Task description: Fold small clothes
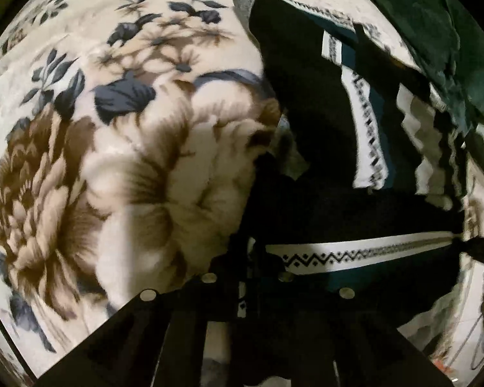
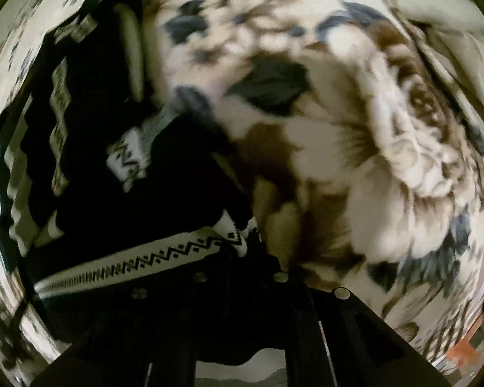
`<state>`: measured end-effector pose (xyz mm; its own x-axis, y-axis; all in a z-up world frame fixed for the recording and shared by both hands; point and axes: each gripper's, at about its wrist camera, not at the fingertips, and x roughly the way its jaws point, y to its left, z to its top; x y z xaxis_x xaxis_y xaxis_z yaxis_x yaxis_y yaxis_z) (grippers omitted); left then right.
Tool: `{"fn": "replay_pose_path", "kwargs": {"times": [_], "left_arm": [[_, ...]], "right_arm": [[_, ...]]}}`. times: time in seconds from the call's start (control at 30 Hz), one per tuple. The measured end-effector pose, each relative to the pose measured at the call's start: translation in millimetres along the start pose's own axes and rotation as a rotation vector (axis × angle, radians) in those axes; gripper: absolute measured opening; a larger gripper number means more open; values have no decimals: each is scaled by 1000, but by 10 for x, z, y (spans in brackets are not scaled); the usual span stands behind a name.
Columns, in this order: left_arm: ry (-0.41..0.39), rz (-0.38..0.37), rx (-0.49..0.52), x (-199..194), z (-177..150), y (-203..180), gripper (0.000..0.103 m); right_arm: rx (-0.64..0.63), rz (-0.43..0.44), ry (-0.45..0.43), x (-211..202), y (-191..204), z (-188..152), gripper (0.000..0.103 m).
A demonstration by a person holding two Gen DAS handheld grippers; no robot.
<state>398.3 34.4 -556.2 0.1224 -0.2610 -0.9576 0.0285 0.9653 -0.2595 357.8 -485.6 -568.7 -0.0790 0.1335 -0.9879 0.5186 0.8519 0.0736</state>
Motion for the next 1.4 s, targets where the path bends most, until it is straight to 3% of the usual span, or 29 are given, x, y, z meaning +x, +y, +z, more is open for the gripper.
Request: {"fn": "replay_pose_path", "kwargs": {"times": [0.03,0.1,0.17,0.2,0.27,0.43,0.5,0.57,0.6,0.63,0.67,0.7,0.73,0.83,0.9,1.0,1.07,1.1,1.13,1.23,1.4], "left_arm": [[5,-56,-32,-80,-13,31,10],[21,-115,-54,-175,-78,7,27],[47,-178,-60,-301,-252,25,62],[58,-185,-65,-351,-367,40,63],[120,-187,-63,-353,-665,81,63],[311,-151,-78,-30,-1432,57,62],[309,-107,-42,-6,-1632,9,58],[260,-32,18,-26,-1750,-79,23],[248,-22,25,-33,-1770,-94,19],[240,-18,17,-46,-1773,-96,9],[231,-10,11,-69,-1767,-96,6],[220,3,14,-98,-1766,-96,6],[204,35,37,-127,-1754,-107,6],[204,44,10,-144,-1779,105,6],[218,38,9,-157,-1784,174,6],[238,20,-23,-249,-1690,135,9],[224,27,-11,-390,-1597,53,10],[197,30,12,-488,-1558,-15,12],[176,43,31,-551,-1535,-63,22],[118,72,77,-674,-1387,-291,77],[53,59,43,-596,-1243,-844,77]], "right_arm": [[-4,27,22,-28,-18,-5,11],[4,87,56,-134,-79,-64,22],[13,155,81,-275,-218,-196,42],[15,166,93,-351,-306,-311,54],[13,163,131,-407,-480,-566,56],[79,108,287,-107,-1009,-1313,57],[90,95,337,96,-1153,-1587,57],[69,102,388,316,-1209,-1829,57],[53,115,388,378,-1217,-1911,54],[42,111,351,368,-1218,-1977,41],[34,98,329,361,-1175,-1992,27],[28,88,322,320,-1089,-2017,9],[31,72,299,254,-1072,-2030,6],[55,22,242,186,-1114,-2136,4],[101,10,280,257,-1259,-2135,2],[63,6,331,290,-1164,-2026,3],[59,45,354,196,-1089,-1961,14],[54,64,361,145,-1005,-1951,32],[42,90,351,23,-974,-1912,52],[-3,159,310,-372,-1074,-1635,63],[-67,243,243,-817,-991,-1351,72]]}}
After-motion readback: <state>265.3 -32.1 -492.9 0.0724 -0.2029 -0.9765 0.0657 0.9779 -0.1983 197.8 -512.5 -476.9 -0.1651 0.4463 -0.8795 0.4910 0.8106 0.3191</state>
